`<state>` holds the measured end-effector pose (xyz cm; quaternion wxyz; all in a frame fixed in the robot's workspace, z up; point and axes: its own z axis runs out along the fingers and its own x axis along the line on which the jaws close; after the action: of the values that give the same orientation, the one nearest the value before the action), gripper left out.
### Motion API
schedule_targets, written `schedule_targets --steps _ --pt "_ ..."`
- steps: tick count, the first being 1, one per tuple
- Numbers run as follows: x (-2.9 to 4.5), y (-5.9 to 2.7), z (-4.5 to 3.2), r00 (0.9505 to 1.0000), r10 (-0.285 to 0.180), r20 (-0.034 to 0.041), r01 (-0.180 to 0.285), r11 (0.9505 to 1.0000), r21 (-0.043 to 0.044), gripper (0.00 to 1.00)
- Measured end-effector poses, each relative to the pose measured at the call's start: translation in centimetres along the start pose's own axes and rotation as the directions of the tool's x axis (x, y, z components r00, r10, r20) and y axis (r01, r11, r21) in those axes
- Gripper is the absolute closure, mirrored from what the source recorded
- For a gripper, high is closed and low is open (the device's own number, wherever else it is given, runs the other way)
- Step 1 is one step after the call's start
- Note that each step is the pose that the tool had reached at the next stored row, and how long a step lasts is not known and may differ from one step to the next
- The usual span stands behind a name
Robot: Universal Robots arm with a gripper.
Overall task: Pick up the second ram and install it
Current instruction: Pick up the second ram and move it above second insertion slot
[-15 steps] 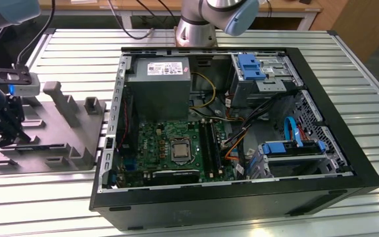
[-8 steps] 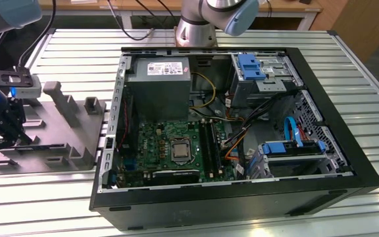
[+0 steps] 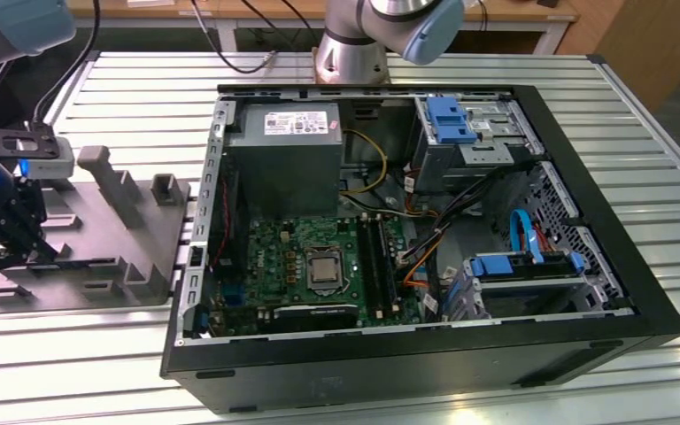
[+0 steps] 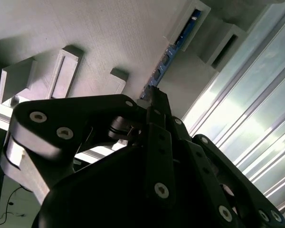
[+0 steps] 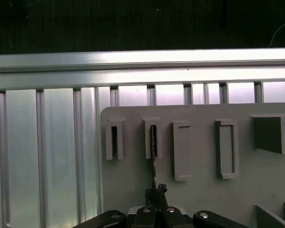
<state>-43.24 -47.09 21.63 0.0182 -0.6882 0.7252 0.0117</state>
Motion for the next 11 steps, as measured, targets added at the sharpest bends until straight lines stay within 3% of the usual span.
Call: schedule_targets --steps 6,9,11 --pt "0.00 0.01 0.05 1.0000 0.000 0.0001 0.000 1.0000 0.0001 0.89" --pt "0.00 0.01 0.07 1.0000 0.000 0.0001 0.000 1.0000 0.0001 0.71" --pt "0.00 0.01 0.08 1.0000 0.000 0.0001 0.000 1.0000 0.0001 0.71"
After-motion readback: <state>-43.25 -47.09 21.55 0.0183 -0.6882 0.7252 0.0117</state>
